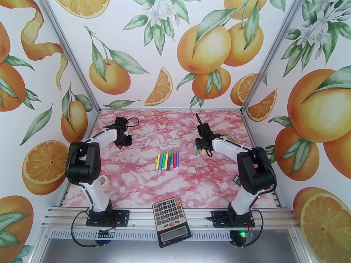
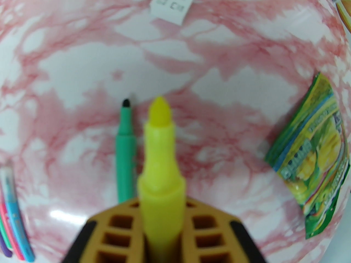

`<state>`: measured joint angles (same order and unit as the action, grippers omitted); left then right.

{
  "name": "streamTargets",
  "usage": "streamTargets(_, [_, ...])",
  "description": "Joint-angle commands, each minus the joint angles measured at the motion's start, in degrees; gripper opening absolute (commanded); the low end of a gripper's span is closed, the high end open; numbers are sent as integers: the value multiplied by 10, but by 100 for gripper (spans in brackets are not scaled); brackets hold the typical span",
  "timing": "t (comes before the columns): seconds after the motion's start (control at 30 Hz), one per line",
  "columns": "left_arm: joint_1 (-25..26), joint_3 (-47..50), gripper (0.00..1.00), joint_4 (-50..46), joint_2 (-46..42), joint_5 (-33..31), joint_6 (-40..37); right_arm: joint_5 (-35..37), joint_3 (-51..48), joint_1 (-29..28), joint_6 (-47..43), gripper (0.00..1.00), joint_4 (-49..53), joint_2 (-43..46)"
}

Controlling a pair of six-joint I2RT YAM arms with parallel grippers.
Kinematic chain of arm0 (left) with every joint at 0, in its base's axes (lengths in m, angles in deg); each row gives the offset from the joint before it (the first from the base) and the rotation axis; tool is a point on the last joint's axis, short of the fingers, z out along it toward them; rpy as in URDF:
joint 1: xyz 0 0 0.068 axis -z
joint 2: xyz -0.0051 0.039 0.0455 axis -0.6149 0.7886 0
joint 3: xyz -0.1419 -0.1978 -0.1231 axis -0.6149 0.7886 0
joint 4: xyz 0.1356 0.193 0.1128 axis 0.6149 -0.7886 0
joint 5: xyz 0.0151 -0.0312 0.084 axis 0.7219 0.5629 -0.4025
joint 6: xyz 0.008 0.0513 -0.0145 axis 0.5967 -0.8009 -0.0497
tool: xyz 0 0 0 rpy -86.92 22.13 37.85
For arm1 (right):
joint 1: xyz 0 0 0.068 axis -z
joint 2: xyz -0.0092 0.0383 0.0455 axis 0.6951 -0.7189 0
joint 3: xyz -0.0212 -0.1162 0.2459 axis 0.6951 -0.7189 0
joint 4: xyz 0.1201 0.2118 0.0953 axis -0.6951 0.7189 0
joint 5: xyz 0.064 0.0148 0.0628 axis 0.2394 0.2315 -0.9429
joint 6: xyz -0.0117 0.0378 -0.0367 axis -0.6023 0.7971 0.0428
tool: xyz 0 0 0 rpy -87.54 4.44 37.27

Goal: Open the pen caps

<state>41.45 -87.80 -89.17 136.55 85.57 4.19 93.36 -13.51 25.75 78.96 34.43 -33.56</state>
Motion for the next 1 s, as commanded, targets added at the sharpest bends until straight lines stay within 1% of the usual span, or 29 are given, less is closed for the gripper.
streamTargets(0.0, [-7, -31, 0, 16, 24, 31, -1, 9, 31, 5, 10, 7, 20, -23])
streamTargets(0.3, [-10, -62, 1, 2, 68, 59, -6, 10, 64, 10, 13, 13, 53, -58])
streamTargets(0.57, [-10, -61, 8, 0, 84, 80, -10, 10, 79, 10, 16, 18, 77, -78])
streamTargets(0.77, [-10, -59, 17, -2, 81, 84, -12, 1, 80, 10, 19, 21, 83, -82])
streamTargets(0.97, [-10, -55, 22, -2, 78, 91, -12, -7, 80, 11, 18, 23, 87, -86])
